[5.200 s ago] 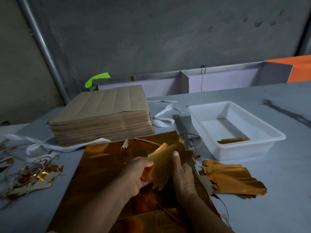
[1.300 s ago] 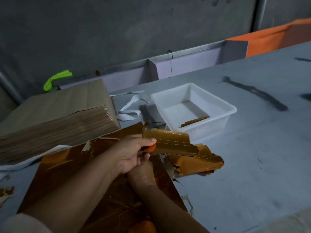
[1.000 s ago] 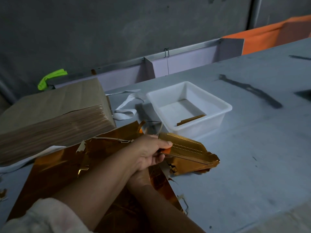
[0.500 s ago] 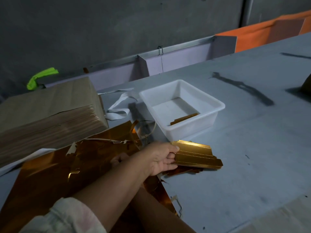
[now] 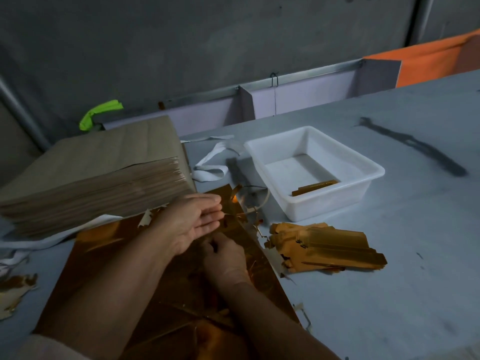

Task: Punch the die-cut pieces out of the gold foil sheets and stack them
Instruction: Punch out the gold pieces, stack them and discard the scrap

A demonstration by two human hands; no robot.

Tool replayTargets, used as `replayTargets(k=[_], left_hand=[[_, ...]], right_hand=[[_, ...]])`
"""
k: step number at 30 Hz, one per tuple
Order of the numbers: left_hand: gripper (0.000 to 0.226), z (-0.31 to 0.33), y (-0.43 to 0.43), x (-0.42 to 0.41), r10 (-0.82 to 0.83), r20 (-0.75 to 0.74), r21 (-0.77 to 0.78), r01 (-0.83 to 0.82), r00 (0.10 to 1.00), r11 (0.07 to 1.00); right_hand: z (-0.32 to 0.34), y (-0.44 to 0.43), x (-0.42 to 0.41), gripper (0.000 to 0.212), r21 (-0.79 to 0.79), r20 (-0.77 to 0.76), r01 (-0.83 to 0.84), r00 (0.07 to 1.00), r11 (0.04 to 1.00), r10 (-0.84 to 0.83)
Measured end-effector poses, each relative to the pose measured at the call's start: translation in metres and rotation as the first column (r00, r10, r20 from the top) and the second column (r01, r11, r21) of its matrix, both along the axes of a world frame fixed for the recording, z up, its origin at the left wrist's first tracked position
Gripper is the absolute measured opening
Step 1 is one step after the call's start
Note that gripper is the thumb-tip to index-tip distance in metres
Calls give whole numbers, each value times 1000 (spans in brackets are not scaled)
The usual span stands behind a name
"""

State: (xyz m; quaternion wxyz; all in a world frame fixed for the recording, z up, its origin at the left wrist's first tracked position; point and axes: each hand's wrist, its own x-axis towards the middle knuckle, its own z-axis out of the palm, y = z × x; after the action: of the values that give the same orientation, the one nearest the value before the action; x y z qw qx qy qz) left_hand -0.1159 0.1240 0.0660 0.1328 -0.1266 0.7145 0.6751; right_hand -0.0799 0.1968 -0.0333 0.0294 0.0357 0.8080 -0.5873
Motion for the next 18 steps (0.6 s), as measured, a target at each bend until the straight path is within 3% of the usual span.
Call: replayTargets(k=[5,10,15,18], left_hand=[[11,-10,-60,-1,227,-8,9,-227,974,974],[12,-18,-98,6,356,-64,-47,-359,932,932],[16,-23,-113,16,345,-228,-304,-403,910,863],[28,-27,-121,17,310,-266,-403,-398,913,824]], right_hand=[[10,-5,1,12,94,37,-68,997,993,65],[19,-10,3,17,329,-42,-84,994,941,104],[26,0,-3,30,613,-308,102,944,784,118],[32,13,-17,31,741,-360,210,926,638,114]])
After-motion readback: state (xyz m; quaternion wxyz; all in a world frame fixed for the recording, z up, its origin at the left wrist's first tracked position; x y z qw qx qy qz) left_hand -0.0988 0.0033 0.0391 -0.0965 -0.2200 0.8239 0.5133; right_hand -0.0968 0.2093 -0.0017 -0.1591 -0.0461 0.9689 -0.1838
